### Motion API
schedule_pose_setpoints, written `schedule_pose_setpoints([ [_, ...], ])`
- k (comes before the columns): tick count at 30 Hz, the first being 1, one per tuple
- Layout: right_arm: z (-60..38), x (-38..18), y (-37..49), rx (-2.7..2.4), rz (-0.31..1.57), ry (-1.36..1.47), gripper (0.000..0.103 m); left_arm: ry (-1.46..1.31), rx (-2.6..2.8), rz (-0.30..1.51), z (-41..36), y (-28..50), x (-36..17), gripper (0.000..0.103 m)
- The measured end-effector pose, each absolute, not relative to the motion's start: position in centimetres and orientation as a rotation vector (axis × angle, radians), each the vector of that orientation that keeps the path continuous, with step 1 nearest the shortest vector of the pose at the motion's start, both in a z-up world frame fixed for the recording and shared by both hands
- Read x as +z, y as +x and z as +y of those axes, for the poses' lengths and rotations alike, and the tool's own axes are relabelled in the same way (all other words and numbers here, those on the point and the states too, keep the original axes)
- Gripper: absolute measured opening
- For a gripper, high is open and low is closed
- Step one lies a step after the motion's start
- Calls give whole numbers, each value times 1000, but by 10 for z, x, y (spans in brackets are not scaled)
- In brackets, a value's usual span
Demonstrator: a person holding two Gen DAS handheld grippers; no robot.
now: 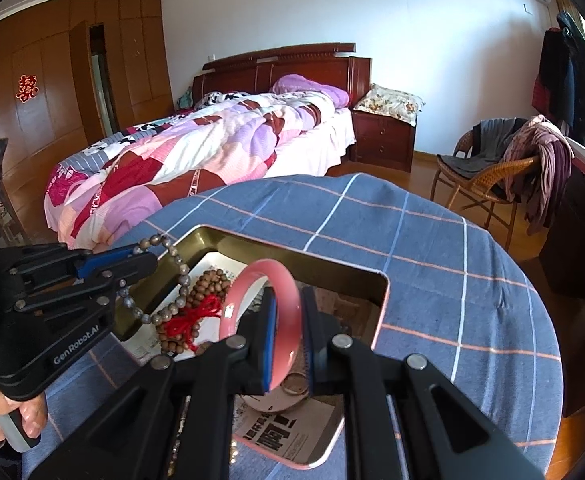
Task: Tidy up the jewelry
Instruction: 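Carry the grey beads into the pink tin with the left while the right lowers the pink bangle in, then open both grippers and withdraw them from the tin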
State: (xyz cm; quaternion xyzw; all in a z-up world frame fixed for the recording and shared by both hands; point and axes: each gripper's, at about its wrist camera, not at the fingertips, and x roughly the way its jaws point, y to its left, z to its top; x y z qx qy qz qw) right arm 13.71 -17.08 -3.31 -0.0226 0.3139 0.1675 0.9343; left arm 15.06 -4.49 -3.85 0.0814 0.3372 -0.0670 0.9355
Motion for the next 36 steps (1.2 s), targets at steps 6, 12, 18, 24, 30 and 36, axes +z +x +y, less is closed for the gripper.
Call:
schedule_pose_setpoints([
  [6, -168, -37, 140, 341, 654, -54, 14, 174, -133, 705, -45, 154, -45, 9],
  [12, -166, -43, 144, 339, 671, -58, 14, 177, -126, 718, -44, 157, -51, 9],
  [18, -166, -45, 145, 337, 679, -60, 14, 172, -116, 733, -41, 159, -55, 9],
  [24, -166, -45, 145, 340, 683, -56, 25, 161, -128, 741, -41, 158, -55, 10],
  [30, -167, -41, 139, 313, 650, -63, 57, 169, -66, 657, -37, 144, -44, 85],
  [36, -165, -38, 129, 211, 628, -131, 67, 158, -65, 654, -32, 133, -38, 85],
])
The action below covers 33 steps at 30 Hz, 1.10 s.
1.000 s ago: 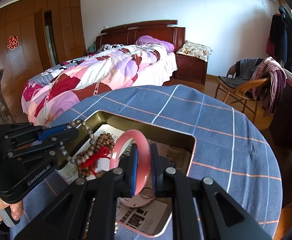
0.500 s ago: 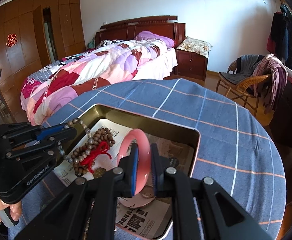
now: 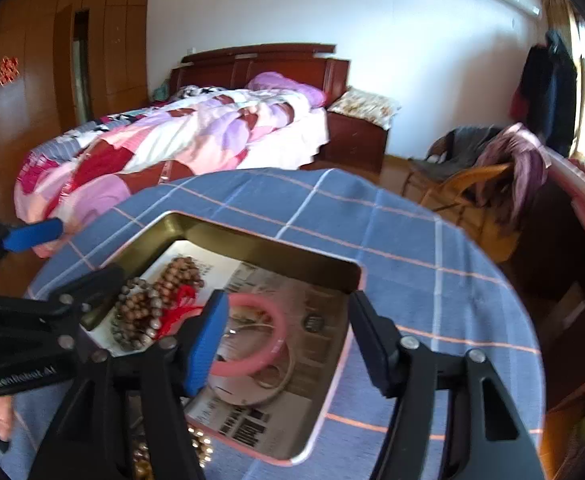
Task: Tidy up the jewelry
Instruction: 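Open both grippers and withdraw them from the tin, then reach the left gripper to the green jade bangle and grasp it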
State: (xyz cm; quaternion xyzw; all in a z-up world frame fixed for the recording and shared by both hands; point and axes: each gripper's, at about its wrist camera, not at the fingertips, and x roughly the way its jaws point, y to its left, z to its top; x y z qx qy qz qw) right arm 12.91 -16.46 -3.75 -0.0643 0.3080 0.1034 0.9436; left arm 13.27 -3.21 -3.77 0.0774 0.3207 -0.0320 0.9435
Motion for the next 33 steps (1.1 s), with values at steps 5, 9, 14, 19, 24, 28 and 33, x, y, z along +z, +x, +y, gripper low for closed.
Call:
schedule_pose_setpoints([
  [5, -165, -38, 117, 238, 637, -112, 69, 153, -4, 662, -27, 124, -40, 85],
  [9, -164, -38, 107, 223, 634, -120, 76, 146, 46, 675, -22, 118, -42, 85],
  [14, -164, -36, 95, 231, 630, -120, 78, 106, 31, 698, -14, 106, -43, 85],
  [19, -163, -37, 86, 116, 622, -189, 84, 162, 73, 687, -16, 91, -47, 85],
  [24, -169, -41, 77, 123, 643, -164, 84, 172, 63, 717, -13, 81, -52, 85],
  [28, -168, -44, 69, 125, 651, -169, 85, 196, 80, 747, -8, 71, -60, 85],
  [33, -171, -53, 59, 123, 669, -153, 87, 190, 86, 772, -1, 63, -69, 85],
])
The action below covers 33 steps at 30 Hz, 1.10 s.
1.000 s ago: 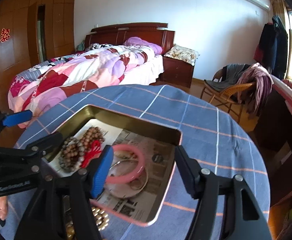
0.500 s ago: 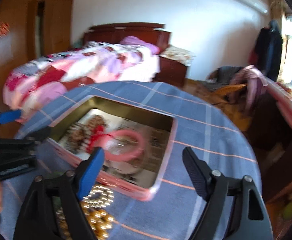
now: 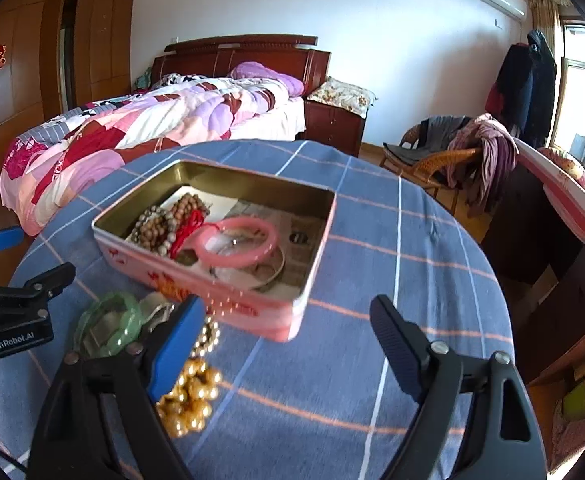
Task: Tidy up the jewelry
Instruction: 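Reach the left gripper to the green jade bangle and grasp it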
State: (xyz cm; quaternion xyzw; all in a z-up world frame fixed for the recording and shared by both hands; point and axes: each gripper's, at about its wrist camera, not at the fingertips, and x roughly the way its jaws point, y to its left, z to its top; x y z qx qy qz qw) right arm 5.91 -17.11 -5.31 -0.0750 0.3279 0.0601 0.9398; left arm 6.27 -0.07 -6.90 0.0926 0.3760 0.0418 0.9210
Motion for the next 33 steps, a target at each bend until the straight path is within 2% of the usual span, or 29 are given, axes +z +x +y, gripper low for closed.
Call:
schedule_pose_setpoints([
  [10, -171, -62, 47, 119, 677, -150, 88, 206, 22, 784, -20, 52, -78, 85],
  [15, -168, -63, 46, 114, 668, -167, 94, 217, 0, 795, -27, 53, -85, 85],
  [17, -167, -63, 46, 113, 668, -174, 94, 219, -14, 806, -29, 54, -88, 78],
  [19, -166, -64, 46, 115, 669, -177, 94, 203, -44, 811, -30, 55, -90, 59],
  [20, -166, -64, 46, 115, 672, -179, 94, 198, -66, 812, -32, 55, -89, 55],
  [21, -166, -64, 47, 115, 674, -180, 94, 198, -90, 815, -34, 55, -90, 41],
  [22, -166, -65, 47, 116, 676, -180, 94, 194, -117, 824, -36, 55, -90, 18],
  [23, -166, -65, 48, 118, 677, -178, 94, 188, -140, 835, -38, 54, -92, 8],
  [24, -167, -65, 47, 123, 677, -174, 94, 189, -149, 834, -40, 53, -92, 5],
  [33, -170, -63, 46, 148, 671, -147, 93, 148, -141, 731, -24, 44, -54, 4],
])
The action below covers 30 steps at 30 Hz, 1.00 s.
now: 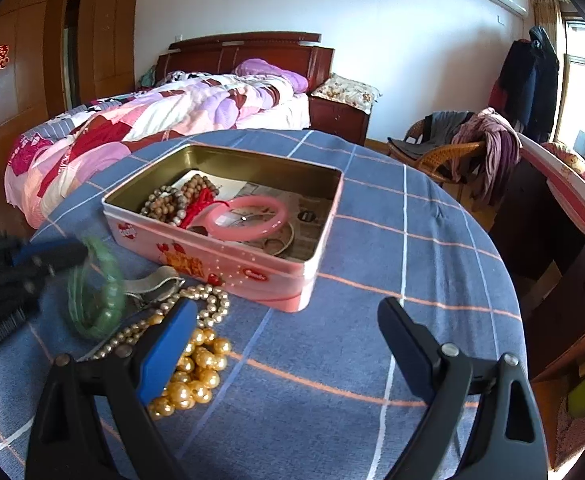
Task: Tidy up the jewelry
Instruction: 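Reach the left gripper to the green jade bangle and grasp it, then grasp the gold bead necklace with the right gripper while the left holds the jade bangle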
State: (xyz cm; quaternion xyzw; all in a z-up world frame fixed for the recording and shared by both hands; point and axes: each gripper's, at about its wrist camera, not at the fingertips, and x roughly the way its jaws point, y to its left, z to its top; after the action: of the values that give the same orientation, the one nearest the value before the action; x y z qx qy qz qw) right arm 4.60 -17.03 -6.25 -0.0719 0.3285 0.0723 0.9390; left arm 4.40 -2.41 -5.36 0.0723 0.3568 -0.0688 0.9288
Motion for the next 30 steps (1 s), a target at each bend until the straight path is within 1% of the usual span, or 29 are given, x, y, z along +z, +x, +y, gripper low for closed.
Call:
schedule_pose_setpoints([
  [2, -168, -63, 45, 157, 669, -153, 92, 133, -136, 716, -19, 44, -46, 4],
  [5, -166, -63, 45, 177, 671, -155, 86, 133, -130, 702, -17, 42, -41, 4],
  [9, -162, -65, 44, 217, 684, -162, 74, 137, -122, 707, -16, 42, -44, 4],
  [11, -160, -66, 44, 235, 690, -169, 71, 129, -133, 705, -17, 39, -40, 4],
  [15, -157, -69, 43, 265, 706, -172, 60, 137, -110, 678, -15, 34, -31, 4],
  [18, -155, -71, 44, 278, 721, -174, 56, 153, -65, 679, -13, 36, -36, 3],
  [20, -154, -72, 43, 281, 733, -179, 54, 148, -39, 709, -9, 41, -45, 0],
  [22, -153, -74, 44, 295, 747, -180, 48, 148, -30, 726, -6, 45, -52, 0],
  [23, -151, -75, 44, 305, 760, -185, 48, 145, -30, 733, -5, 46, -55, 0],
  [24, -151, -76, 44, 312, 766, -189, 44, 143, -31, 735, -5, 47, -57, 0],
  [25, -150, -76, 44, 319, 772, -192, 37, 145, -33, 737, -5, 47, -58, 0],
  [27, -148, -80, 45, 351, 805, -190, 29, 138, -43, 750, -5, 49, -61, 0],
  [30, -148, -80, 45, 367, 815, -183, 29, 113, -53, 773, -3, 51, -66, 0],
])
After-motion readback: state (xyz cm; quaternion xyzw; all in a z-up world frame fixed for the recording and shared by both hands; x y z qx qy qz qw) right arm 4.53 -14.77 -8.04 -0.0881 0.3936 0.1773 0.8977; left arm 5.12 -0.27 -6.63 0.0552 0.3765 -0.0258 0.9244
